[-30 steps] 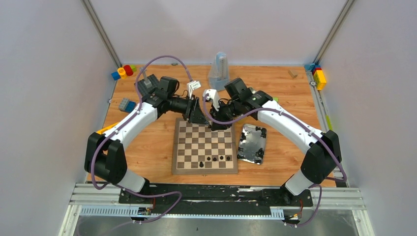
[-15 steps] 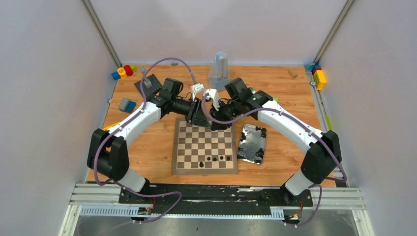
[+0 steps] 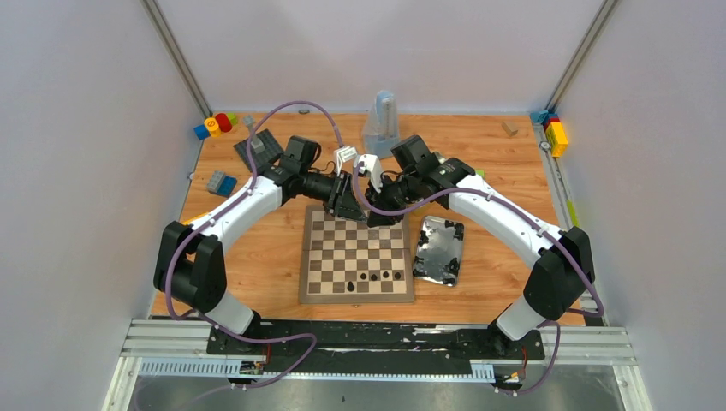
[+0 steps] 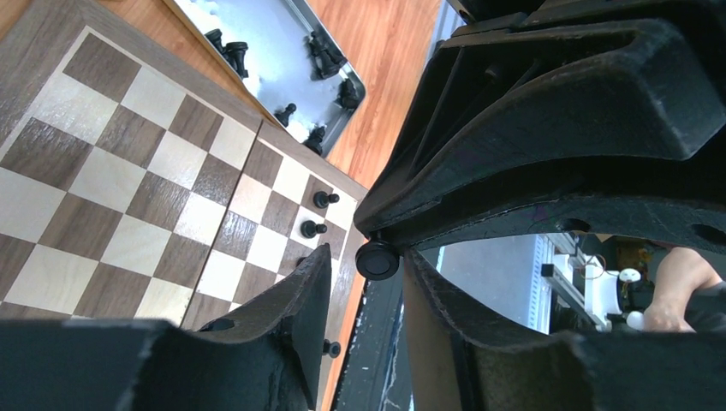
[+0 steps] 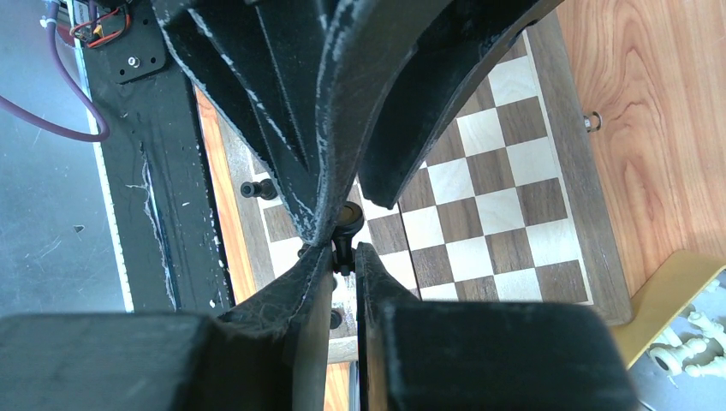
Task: Set up the chess pieces on the board
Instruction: Place the chess piece on the chessboard.
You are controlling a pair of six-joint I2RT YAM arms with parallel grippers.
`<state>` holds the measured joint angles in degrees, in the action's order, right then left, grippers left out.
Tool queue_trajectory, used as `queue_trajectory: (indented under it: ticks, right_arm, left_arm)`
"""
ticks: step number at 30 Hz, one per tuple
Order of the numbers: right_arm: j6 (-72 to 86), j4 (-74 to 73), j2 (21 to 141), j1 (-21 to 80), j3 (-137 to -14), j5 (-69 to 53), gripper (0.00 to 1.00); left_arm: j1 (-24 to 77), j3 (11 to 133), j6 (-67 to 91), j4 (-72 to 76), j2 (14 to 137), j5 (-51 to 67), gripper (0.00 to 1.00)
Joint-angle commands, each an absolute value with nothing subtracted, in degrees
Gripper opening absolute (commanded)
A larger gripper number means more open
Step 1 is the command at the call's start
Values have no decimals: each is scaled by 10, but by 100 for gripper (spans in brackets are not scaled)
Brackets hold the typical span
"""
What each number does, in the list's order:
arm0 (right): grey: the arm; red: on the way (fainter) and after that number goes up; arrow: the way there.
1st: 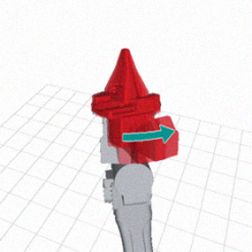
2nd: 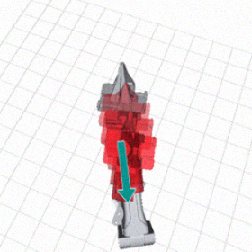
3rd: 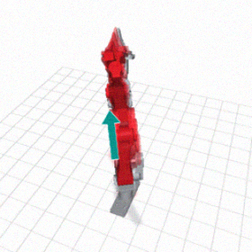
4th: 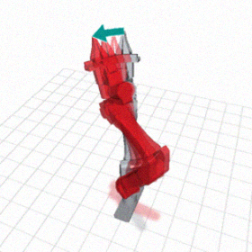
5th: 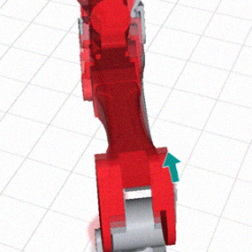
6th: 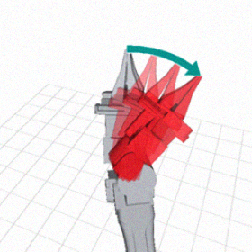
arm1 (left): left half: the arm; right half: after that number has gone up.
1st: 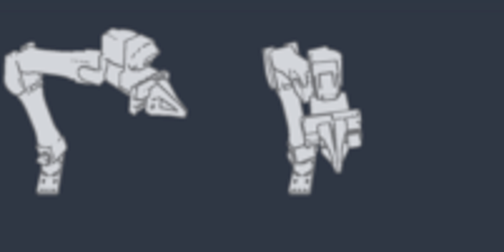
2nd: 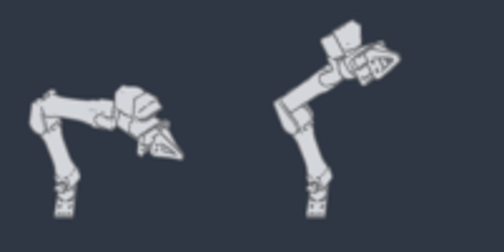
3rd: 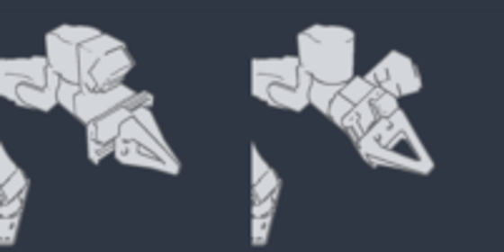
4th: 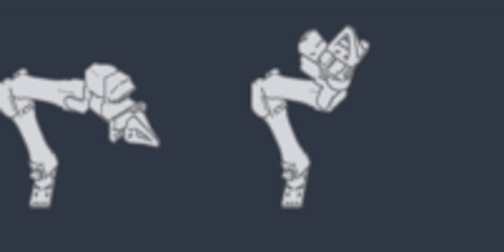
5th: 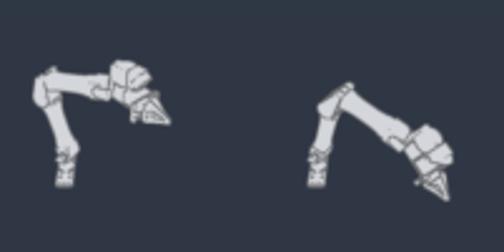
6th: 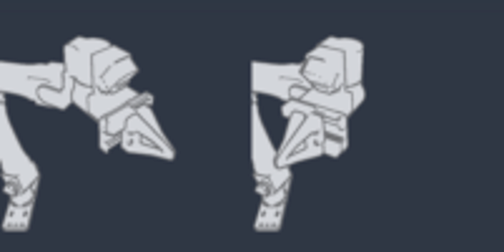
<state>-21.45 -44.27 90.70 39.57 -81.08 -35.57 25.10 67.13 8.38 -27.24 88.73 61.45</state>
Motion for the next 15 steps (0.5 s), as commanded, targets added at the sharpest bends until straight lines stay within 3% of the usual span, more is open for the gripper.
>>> queue_trajectory:
  ticks: [1, 10, 15]
  right_arm:
    - [-209, -421, 897, 398, -825, -363, 0]
    - [-209, -421, 897, 398, -823, -363, 3]
    - [-211, -420, 892, 398, -824, -354, 12]
  left_arm:
    - [258, 694, 70, -267, 890, 639, 42]
    - [259, 693, 74, -260, 892, 651, 28]
    - [259, 688, 71, -257, 886, 652, 15]
